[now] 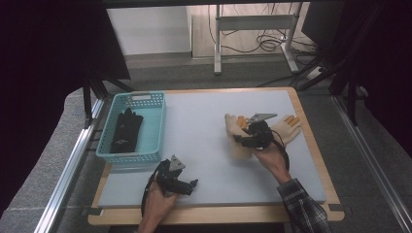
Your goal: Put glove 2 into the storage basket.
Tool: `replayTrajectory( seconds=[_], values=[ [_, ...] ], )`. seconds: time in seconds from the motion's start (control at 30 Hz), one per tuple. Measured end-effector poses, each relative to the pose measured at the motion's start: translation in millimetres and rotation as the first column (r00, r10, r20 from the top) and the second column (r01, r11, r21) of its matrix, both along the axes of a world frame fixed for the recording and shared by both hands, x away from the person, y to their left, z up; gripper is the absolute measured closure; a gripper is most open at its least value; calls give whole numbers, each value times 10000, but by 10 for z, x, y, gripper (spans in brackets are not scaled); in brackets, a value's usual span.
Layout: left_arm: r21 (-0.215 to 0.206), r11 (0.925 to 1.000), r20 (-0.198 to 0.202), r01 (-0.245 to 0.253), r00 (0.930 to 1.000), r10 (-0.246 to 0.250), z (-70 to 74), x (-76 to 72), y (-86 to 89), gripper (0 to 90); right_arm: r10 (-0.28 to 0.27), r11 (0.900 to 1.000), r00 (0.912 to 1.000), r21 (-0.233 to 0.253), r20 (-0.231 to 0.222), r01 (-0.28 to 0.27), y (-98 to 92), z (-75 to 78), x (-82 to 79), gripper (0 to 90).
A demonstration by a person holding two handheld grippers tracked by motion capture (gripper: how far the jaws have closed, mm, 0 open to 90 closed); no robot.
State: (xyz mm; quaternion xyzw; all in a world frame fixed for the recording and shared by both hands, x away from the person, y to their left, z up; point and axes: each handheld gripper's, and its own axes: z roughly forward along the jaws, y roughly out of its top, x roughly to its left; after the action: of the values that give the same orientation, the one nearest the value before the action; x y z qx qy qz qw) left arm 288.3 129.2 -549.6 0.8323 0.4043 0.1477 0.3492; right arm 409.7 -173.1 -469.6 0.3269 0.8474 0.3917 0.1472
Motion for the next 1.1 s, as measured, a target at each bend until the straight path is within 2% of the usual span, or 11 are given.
replayTrajectory(
  seconds=[0.1, 0.23, 0.33, 0.37, 0.43, 0.5, 0.6, 0.7, 0.9, 1.1],
  values=[
    [31, 10000, 13, 25, 10000, -25, 1, 1, 3, 27, 205, 9998, 9998, 72, 78, -205, 115, 7, -240, 535],
    [12, 10000, 11, 15, 10000, -15, 0, -1, 2, 27, 187, 9998, 9997, -42, -158, -187, 233, -210, -437, 507],
    [10, 10000, 13, 12, 10000, -12, 0, -2, 2, 27, 117, 9993, 9995, -358, -294, -127, 271, -379, -493, 434],
    [5, 10000, 11, 9, 10000, -9, 0, -2, 1, 27, 220, 9991, 9984, -347, -520, -238, 278, -429, -500, 393],
    [9, 10000, 10, 9, 10000, -9, 0, -2, 1, 27, 344, 9987, 9966, -361, -748, -371, 275, -452, -511, 334],
    [5, 10000, 10, 11, 10000, -11, 0, -2, 1, 27, 360, 9990, 9973, -240, -645, -376, 252, -407, -523, 302],
    [19, 10000, 21, 9, 10000, -9, 0, -2, 2, 27, 303, 9994, 9986, -128, -423, -309, 186, -308, -514, 292],
    [10, 10000, 20, 4, 10000, -4, 0, -3, 1, 27, -3, 9999, 9996, -103, -281, 1, 64, -251, -448, 299],
    [11, 10000, 22, 2, 10000, -2, 0, -3, 1, 27, -741, 9972, 9966, -116, -364, 737, -237, -297, -261, 425],
    [20, 10000, 10, 7, 10000, -7, 1, -3, 2, 27, -1756, 9844, 9844, -103, -105, 1755, -621, -253, -79, 521]
  ],
)
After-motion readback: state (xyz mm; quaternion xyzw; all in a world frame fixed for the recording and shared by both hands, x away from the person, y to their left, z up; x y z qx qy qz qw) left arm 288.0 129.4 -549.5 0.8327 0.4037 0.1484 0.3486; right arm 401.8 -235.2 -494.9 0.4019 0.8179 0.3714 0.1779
